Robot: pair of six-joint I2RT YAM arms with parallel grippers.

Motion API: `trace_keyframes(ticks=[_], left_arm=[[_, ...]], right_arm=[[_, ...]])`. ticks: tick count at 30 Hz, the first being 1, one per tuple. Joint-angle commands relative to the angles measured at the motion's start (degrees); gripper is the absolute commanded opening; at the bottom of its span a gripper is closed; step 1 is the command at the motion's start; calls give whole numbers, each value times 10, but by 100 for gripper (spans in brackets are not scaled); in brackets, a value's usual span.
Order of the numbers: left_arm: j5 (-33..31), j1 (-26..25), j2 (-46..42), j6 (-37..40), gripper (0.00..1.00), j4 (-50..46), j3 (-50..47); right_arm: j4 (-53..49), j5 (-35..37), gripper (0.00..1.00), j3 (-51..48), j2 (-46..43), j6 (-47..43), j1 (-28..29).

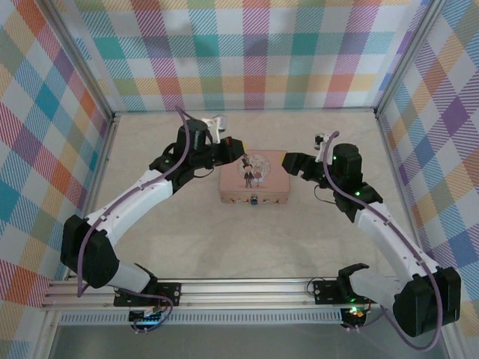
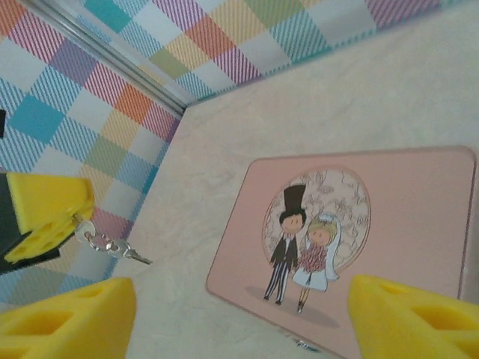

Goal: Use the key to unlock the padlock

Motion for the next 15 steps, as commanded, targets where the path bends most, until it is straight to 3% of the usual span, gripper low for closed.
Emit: trace_keyframes(ticks=[1,3,6,15], left_arm=[[43,5,-6,-24,0,84,-20],[52,4,-6,-39,0,113,-34],[63,-3,-5,-51,0,138,-42],[66,-27,-8,-88,0,208,-61]], right_arm=[[76,-101,77,0,14,93,-25],[162,-166,75,-21,34,139,-37],[313,-208,74,-63,58,219,-37],[596,-239,55,-99,121,361,-15]])
